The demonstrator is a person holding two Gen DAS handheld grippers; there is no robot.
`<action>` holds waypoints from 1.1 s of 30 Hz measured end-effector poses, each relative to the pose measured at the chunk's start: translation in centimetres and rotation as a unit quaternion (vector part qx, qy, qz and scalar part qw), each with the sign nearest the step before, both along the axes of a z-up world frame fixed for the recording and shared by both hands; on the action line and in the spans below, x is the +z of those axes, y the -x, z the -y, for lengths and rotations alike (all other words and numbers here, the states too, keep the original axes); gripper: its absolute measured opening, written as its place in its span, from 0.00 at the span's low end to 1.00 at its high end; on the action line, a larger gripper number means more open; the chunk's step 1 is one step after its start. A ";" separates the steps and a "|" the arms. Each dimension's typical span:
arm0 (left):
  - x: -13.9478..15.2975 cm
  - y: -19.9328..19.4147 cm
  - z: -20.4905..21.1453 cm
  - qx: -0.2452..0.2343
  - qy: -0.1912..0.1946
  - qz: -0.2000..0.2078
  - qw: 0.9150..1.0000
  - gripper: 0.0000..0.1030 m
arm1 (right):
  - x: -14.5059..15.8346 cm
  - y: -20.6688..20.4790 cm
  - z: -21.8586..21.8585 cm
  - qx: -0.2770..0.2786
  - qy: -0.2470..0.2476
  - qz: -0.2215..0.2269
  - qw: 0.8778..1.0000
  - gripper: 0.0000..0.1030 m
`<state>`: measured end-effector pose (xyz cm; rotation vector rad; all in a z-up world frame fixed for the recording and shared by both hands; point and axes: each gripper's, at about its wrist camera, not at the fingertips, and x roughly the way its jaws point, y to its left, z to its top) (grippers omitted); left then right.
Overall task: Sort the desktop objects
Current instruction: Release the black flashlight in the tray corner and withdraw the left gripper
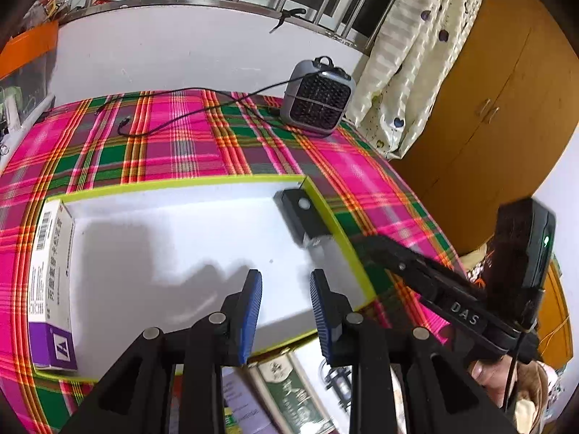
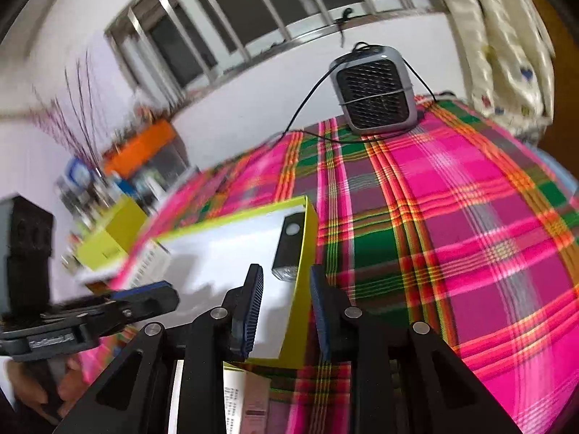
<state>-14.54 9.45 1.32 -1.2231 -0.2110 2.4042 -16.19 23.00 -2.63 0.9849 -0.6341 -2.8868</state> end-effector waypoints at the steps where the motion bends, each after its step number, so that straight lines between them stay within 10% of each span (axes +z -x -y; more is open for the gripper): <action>1: -0.2 -0.1 0.2 0.002 0.002 -0.001 1.000 0.27 | 0.1 0.3 0.6 0.002 -0.022 0.012 1.000 0.28; 10: -1.7 -0.2 2.5 0.025 -0.012 0.005 1.000 0.27 | -1.1 2.9 2.5 0.000 -0.113 0.078 0.990 0.28; 33: -0.8 -2.5 3.2 0.031 -0.013 -0.031 0.999 0.27 | 0.7 0.5 2.6 -0.010 -0.101 0.057 0.993 0.28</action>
